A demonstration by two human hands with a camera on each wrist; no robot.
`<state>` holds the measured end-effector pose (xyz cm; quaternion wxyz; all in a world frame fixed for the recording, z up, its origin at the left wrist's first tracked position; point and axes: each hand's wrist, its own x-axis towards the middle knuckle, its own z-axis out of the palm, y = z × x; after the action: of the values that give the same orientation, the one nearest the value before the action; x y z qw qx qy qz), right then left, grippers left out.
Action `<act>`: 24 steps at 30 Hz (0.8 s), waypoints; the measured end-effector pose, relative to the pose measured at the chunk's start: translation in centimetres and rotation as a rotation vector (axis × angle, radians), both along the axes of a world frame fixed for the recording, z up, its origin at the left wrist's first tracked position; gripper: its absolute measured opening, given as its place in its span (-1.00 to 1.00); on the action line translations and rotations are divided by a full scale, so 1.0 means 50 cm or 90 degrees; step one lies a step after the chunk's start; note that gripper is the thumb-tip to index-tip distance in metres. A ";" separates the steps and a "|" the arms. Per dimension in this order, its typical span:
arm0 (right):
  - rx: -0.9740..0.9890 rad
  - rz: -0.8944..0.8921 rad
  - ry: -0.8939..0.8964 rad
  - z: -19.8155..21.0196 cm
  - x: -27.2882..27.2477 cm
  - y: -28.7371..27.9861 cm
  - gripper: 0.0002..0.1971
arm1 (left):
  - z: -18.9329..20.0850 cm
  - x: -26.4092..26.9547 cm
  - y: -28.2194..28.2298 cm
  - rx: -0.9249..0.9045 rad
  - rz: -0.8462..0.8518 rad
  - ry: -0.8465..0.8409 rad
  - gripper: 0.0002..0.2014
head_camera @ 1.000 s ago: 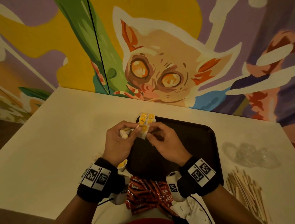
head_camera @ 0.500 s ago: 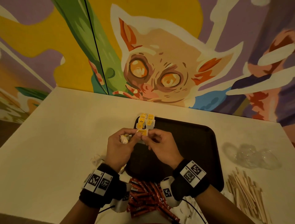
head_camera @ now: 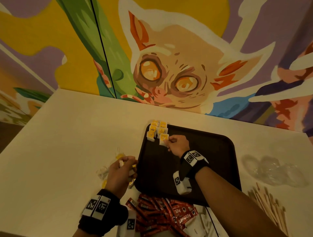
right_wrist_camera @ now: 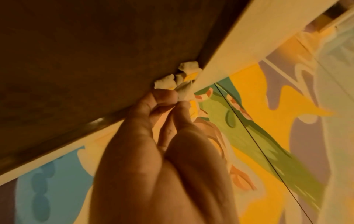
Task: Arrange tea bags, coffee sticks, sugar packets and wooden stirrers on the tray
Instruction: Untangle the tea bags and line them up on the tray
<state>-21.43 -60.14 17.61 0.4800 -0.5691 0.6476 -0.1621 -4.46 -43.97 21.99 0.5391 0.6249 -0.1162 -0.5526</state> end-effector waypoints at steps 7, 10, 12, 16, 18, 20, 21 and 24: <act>0.047 0.010 0.051 -0.042 0.033 -0.053 -0.71 | -0.021 0.021 -0.008 0.028 -0.032 0.001 -0.77; 0.053 0.016 0.071 -0.056 0.042 -0.063 -0.73 | -0.027 0.032 -0.017 0.037 -0.028 -0.005 -0.73; 0.056 0.010 0.076 -0.065 0.045 -0.067 -0.78 | -0.030 0.036 -0.022 0.041 -0.025 -0.004 -0.73; 0.016 -0.037 0.076 -0.090 0.051 -0.066 -0.82 | -0.038 0.040 -0.031 0.046 -0.022 -0.004 -0.74; 0.002 -0.067 0.068 -0.101 0.055 -0.063 -0.73 | -0.041 0.039 -0.034 0.046 -0.019 -0.002 -0.74; 0.005 -0.090 0.062 -0.107 0.060 -0.063 -0.67 | -0.044 0.037 -0.036 0.046 -0.019 0.001 -0.75; 0.009 -0.096 0.064 -0.107 0.062 -0.064 -0.65 | -0.045 0.036 -0.037 0.047 -0.021 0.001 -0.76; 0.016 -0.089 0.087 -0.114 0.066 -0.069 -0.65 | -0.047 0.035 -0.037 0.048 -0.025 -0.003 -0.78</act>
<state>-18.11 -63.61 11.90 0.4298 -0.5261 0.7188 -0.1477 -2.73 -45.80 19.66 0.5037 0.6436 -0.1086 -0.5659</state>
